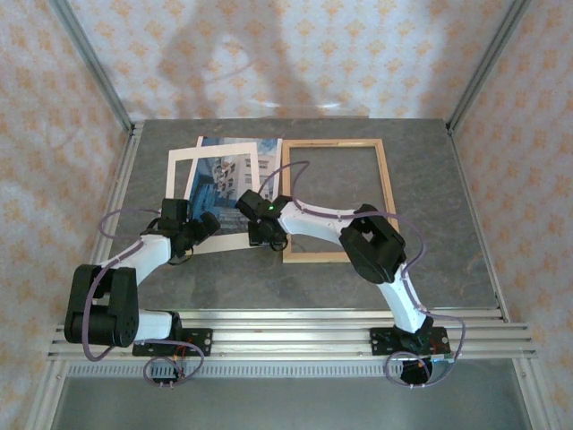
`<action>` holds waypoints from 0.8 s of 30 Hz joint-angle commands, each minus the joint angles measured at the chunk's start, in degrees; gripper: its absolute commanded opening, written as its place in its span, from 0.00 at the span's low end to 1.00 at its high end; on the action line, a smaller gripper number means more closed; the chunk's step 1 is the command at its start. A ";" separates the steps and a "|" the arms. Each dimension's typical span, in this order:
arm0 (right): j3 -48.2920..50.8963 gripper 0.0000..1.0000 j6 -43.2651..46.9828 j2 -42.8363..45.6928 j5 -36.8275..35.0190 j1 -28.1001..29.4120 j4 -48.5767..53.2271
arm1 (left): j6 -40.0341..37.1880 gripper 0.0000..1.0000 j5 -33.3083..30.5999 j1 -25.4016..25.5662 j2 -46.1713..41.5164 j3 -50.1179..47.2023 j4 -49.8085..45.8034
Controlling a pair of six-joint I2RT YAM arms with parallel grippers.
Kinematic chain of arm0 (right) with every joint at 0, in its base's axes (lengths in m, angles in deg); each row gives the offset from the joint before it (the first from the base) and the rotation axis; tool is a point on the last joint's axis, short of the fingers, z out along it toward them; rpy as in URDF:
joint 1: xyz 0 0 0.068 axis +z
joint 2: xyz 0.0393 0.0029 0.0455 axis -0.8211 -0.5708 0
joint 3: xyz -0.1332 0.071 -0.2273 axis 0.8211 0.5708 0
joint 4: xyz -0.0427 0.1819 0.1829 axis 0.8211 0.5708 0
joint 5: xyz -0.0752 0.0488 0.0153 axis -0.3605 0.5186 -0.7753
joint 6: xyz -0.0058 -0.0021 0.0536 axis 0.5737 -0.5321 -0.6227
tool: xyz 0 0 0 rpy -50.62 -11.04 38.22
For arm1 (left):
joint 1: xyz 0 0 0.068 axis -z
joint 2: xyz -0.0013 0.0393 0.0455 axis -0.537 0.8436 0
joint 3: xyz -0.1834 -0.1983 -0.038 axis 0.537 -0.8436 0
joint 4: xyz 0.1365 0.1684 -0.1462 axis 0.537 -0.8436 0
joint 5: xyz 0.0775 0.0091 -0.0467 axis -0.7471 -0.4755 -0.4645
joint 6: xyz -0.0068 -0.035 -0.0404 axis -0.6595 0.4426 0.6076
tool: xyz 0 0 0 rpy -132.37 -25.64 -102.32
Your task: Put the photo into the frame
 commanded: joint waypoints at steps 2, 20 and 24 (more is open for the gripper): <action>-1.72 0.43 -0.21 -1.41 -1.30 0.47 2.31 | -0.44 1.00 0.79 -0.45 0.05 -1.78 0.91; 2.13 0.43 -1.02 0.95 6.49 -0.19 -9.33 | 0.09 1.00 1.64 -0.45 0.51 -3.29 2.16; 5.72 0.43 -2.30 4.35 6.60 -1.22 -13.27 | 0.00 1.00 1.47 -0.53 0.33 -3.56 2.12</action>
